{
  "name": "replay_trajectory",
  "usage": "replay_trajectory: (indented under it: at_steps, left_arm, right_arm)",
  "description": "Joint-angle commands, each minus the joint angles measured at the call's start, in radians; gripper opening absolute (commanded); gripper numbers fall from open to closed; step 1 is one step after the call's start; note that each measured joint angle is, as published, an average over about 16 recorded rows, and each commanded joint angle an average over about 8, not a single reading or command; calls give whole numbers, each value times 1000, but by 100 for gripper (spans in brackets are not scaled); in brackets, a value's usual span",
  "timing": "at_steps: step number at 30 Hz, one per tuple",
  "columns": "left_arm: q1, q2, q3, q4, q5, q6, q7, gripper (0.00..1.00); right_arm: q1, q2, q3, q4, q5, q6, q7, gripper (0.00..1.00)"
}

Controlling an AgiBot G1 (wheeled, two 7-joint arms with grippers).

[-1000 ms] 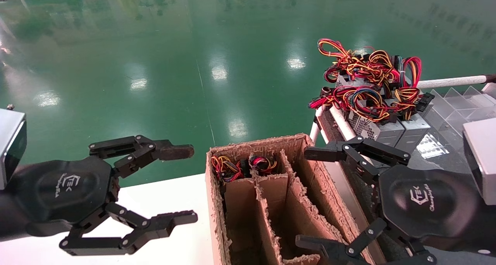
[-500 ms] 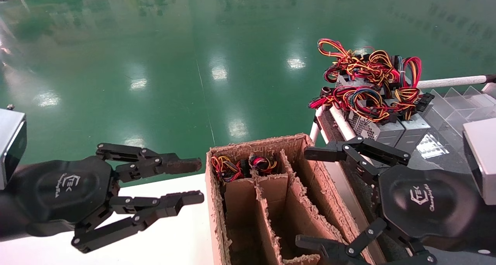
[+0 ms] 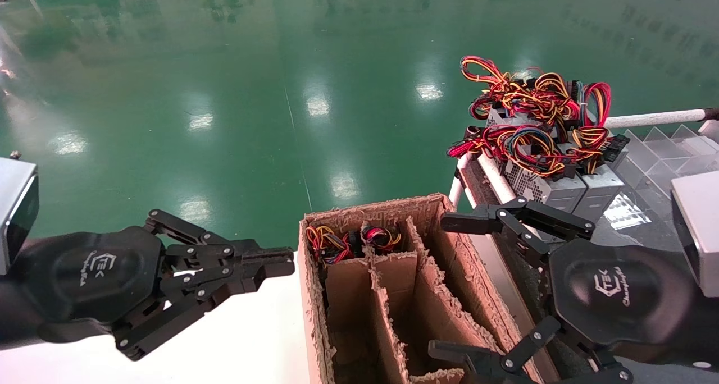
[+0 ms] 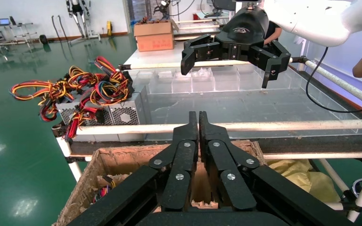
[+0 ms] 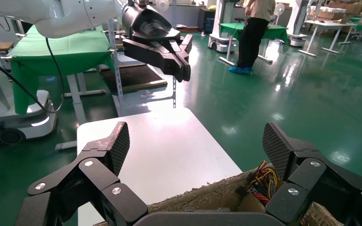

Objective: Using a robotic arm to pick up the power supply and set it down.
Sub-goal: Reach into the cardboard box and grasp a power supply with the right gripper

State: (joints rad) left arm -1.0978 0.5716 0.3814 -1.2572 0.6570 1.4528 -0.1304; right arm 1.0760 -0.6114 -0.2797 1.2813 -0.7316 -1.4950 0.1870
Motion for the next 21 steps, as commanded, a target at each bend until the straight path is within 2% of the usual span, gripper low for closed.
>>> replay_trajectory:
  at_steps: [1,8,9,21]
  left_arm:
    - [0,0,0,0,0,0,0,9]
    - [0,0,0,0,0,0,0,96]
    - [0,0,0,0,0,0,0,100]
    - [0,0,0,0,0,0,0,100]
  right_arm:
    - [0,0,0,0,0,0,0,100]
    - [0,0,0,0,0,0,0,100]
    - [0,0,0,0,0,0,0,100]
    - [0,0,-1,-1,-9,10,-1,100]
